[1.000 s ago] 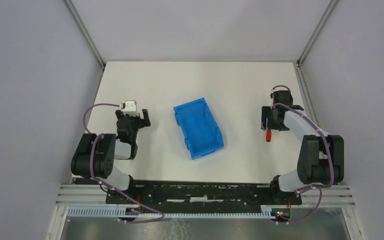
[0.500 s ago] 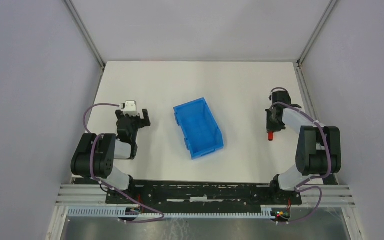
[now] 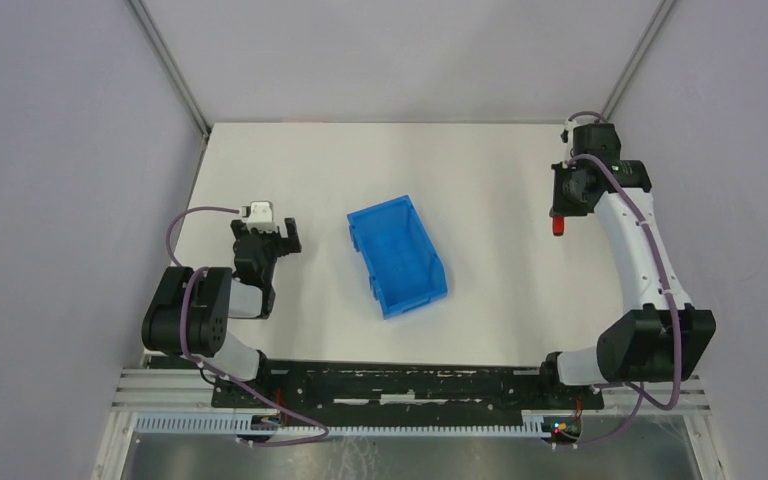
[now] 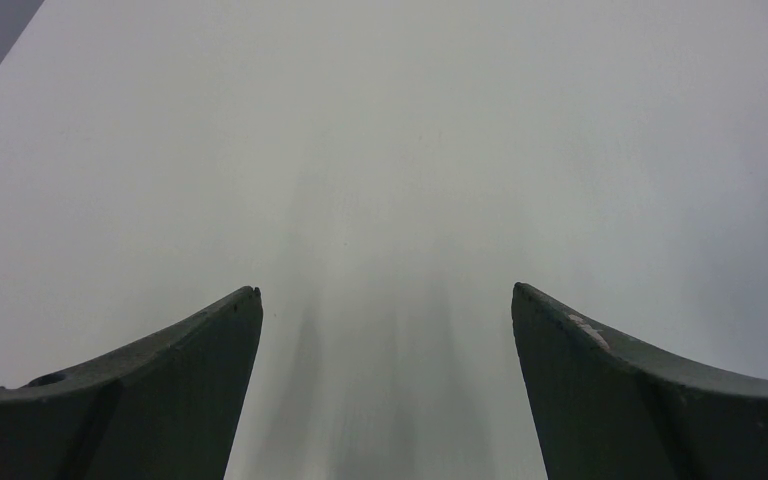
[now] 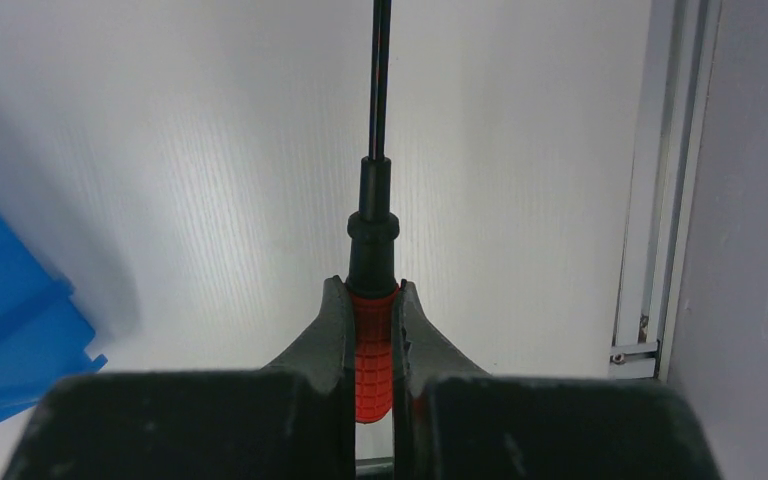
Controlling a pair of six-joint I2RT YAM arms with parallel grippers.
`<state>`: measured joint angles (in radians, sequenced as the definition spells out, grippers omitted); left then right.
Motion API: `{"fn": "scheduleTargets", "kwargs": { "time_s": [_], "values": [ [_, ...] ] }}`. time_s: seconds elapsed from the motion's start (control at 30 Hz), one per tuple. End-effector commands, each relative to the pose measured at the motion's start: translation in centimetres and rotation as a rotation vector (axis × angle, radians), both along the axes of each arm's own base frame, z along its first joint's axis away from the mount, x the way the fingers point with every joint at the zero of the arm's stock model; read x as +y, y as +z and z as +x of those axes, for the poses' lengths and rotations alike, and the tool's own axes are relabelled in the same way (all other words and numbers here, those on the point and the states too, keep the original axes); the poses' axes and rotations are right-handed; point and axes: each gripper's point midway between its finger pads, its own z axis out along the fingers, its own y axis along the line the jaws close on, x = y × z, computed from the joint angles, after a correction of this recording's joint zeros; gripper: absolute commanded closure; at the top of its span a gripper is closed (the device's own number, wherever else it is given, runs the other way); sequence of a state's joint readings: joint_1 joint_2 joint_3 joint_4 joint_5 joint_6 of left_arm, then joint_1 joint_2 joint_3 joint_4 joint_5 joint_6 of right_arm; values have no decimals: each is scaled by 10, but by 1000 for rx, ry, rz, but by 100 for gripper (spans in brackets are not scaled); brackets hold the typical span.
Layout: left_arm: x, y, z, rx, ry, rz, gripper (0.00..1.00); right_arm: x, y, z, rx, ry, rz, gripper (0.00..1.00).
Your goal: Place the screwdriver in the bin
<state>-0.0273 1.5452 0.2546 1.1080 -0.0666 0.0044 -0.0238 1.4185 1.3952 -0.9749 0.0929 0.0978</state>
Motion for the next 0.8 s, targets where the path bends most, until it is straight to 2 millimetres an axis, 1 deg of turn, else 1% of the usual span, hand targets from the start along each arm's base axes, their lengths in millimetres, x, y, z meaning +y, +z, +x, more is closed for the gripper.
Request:
{"fn": "scheduleTargets", "kwargs": {
  "time_s": [0.0, 0.03, 0.1, 0.13, 0.17, 0.2, 0.27, 0.3, 0.33, 0.4, 0.5, 0.53, 0.6, 0.7, 0.77],
  "values": [
    [-1, 15, 4, -53, -1, -32, 0, 36, 16, -14, 8, 38, 39, 100],
    [-1, 15, 4, -53, -1, -32, 0, 58, 21, -11, -15, 83, 47, 100],
    [-1, 15, 4, -53, -1, -32, 0, 118, 34, -7, -79, 193, 96, 100],
    [-1, 15, 4, -53, -1, -32, 0, 157, 37, -10, -96, 281, 133, 100],
    [-1, 15, 4, -53, -3, -32, 0, 190, 41, -12, -118, 352, 168, 100],
    [-1, 15, 4, -53, -2, -32, 0, 220, 40, -19, -121, 423, 188, 100],
    [-1, 15, 4, -53, -2, -32, 0, 263, 36, -29, -119, 512, 201, 100],
    [-1, 15, 4, -53, -1, -31, 0, 279, 29, -33, -112, 544, 199, 100],
    [-1, 15, 4, -53, -1, -32, 0, 292, 22, -35, -105, 569, 199, 100],
    [-1, 15, 4, -53, -1, -32, 0, 313, -6, -43, -51, 613, 179, 100],
    [-1, 15, 4, -53, -2, -32, 0, 339, -42, -53, 7, 672, 163, 100],
    [-1, 15, 4, -53, -2, -32, 0, 345, -53, -54, 22, 681, 160, 100],
    [-1, 15, 4, -53, -2, -32, 0, 353, -76, -56, 49, 685, 145, 100],
    [-1, 15, 4, -53, -2, -32, 0, 356, -107, -55, 69, 662, 122, 100],
    [-1, 15, 4, -53, -2, -32, 0, 351, -127, -56, 86, 643, 101, 100]
  ]
}}
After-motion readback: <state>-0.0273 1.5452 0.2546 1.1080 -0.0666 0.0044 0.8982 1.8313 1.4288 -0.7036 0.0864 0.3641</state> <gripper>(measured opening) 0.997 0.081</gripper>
